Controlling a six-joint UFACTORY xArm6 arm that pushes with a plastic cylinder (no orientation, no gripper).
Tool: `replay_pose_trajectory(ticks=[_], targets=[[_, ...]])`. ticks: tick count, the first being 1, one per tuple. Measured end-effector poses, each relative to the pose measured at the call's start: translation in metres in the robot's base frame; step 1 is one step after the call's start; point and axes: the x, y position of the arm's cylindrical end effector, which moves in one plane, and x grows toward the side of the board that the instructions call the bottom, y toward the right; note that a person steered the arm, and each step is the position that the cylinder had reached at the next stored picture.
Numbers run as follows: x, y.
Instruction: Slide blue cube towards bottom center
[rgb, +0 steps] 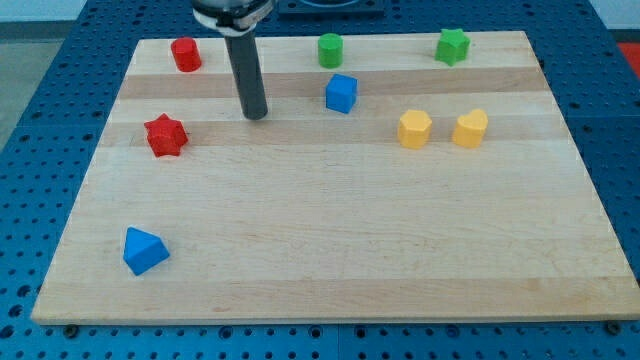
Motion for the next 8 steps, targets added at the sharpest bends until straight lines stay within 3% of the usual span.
replay_pose_trajectory(ticks=[3, 5, 8], targets=[[-0.055, 0.067], [-0.055, 0.119], [-0.038, 0.117]])
